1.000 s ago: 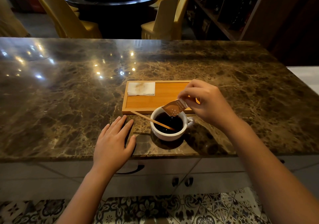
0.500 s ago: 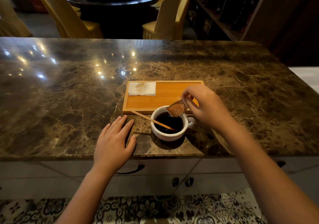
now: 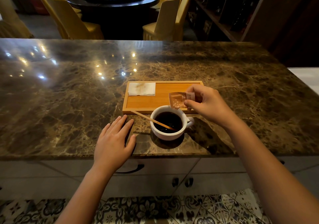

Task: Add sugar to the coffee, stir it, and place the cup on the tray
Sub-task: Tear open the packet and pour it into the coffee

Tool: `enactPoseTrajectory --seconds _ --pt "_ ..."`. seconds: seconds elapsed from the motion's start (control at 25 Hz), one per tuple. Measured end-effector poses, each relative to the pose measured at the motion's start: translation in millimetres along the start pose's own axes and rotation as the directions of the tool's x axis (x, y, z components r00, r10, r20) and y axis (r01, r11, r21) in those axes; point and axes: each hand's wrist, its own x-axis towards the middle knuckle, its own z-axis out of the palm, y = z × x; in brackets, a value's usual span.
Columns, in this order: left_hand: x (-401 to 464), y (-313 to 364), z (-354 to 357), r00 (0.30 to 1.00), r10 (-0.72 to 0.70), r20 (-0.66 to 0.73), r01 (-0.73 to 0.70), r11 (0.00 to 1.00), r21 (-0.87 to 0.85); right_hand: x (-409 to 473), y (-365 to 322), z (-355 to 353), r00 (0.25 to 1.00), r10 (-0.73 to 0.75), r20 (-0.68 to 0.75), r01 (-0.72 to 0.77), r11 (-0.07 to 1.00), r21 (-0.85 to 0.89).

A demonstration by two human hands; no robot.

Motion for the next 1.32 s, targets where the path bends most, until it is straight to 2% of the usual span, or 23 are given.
enactPoseTrajectory --seconds 0.12,0.28,0.4,0.6,0.68,0.76,0.84,0.96,1.04,1.2,1.32 --pt "0 0 0 1.0 0.0 0.001 0.0 1.0 0.001 0 -5 -4 1.0 -0.011 0.02 0.01 0.999 0.046" --pt "-1 0 -1 1.0 0.002 -0.002 -0.002 1.0 0.002 0 -13 -7 0.995 -0.089 0.039 0.088 0.996 0.014" --pt "-1 0 -1 1.0 0.003 -0.001 -0.003 1.0 0.006 0 -13 -5 0.995 -0.075 0.066 0.074 0.997 0.02" --pt "-1 1 0 1.0 0.0 -0.003 0.0 1.0 0.006 2 -12 0 0.998 -0.061 0.005 0.061 0.997 0.04" --pt "0 1 0 1.0 -0.001 -0.003 0.001 1.0 0.006 2 -9 3 0.999 -0.025 -0.026 0.028 0.992 0.124" --pt "0 1 0 1.0 -0.003 -0.003 0.003 1.0 0.005 1 -7 4 0.998 0.043 -0.056 -0.024 0.952 0.305" --pt "0 1 0 1.0 -0.006 -0.004 0.006 1.0 0.003 0 -5 6 0.989 0.131 -0.071 -0.076 0.854 0.515" --pt "0 1 0 1.0 -0.004 -0.004 0.004 1.0 0.001 -1 -3 9 0.961 0.264 -0.08 -0.134 0.7 0.702" --pt "0 2 -1 1.0 -0.004 -0.005 0.004 1.0 -0.005 -1 -2 12 0.941 0.327 -0.085 -0.152 0.634 0.758" --pt "0 1 -1 1.0 -0.006 0.002 0.006 1.0 -0.002 0 1 13 0.915 0.372 -0.158 -0.13 0.64 0.757" --pt "0 1 -1 1.0 -0.007 0.01 0.007 1.0 -0.007 -1 2 11 0.909 0.389 -0.148 -0.134 0.61 0.781"
